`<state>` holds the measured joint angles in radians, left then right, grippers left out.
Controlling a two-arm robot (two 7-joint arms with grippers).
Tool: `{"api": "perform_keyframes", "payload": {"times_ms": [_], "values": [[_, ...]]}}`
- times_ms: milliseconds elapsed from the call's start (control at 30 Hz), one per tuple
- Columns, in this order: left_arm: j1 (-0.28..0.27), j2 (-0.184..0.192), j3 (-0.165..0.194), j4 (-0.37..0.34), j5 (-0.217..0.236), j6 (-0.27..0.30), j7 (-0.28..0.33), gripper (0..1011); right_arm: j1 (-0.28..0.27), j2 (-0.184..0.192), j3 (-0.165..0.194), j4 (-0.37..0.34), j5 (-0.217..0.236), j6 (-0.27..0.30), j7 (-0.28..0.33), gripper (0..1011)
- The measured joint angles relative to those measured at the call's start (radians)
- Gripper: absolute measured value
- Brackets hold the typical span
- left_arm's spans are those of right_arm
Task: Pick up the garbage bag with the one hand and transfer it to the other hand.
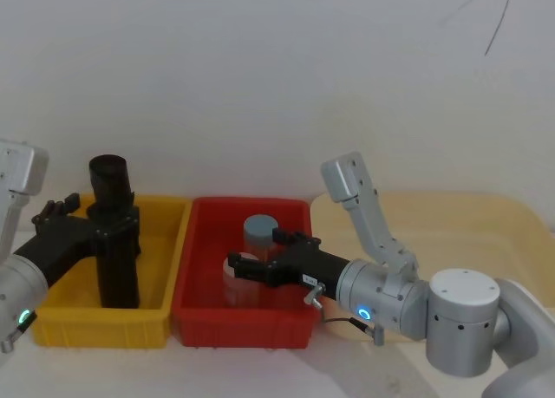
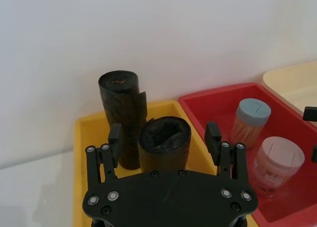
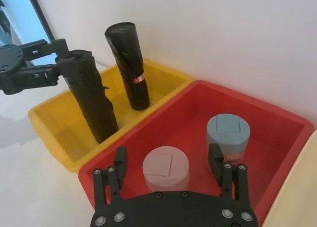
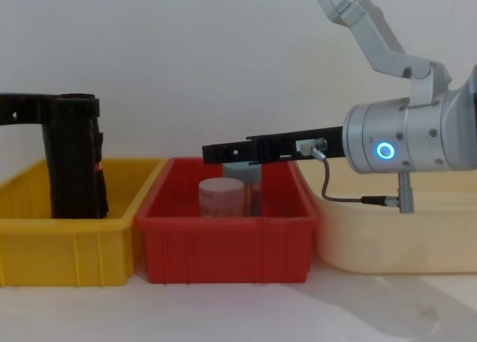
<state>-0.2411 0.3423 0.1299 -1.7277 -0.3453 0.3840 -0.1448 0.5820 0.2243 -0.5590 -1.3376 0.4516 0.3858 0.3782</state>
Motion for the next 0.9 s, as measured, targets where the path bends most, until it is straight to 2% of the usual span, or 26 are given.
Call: {"api": "perform_keyframes", "payload": {"times_ms": [467, 900], "values": [[-0.039, -0.024, 0.013, 0.082, 0.001, -0.031, -0.03, 1000, 0.009, 0.004, 0.0, 0.022, 0.004, 0.001, 0.007, 999], [-0.05, -0.027, 0.026, 0.112, -0.005, -0.039, -0.052, 1000, 0.013, 0.003, -0.003, 0.035, 0.006, 0.003, 0.01, 999]]}}
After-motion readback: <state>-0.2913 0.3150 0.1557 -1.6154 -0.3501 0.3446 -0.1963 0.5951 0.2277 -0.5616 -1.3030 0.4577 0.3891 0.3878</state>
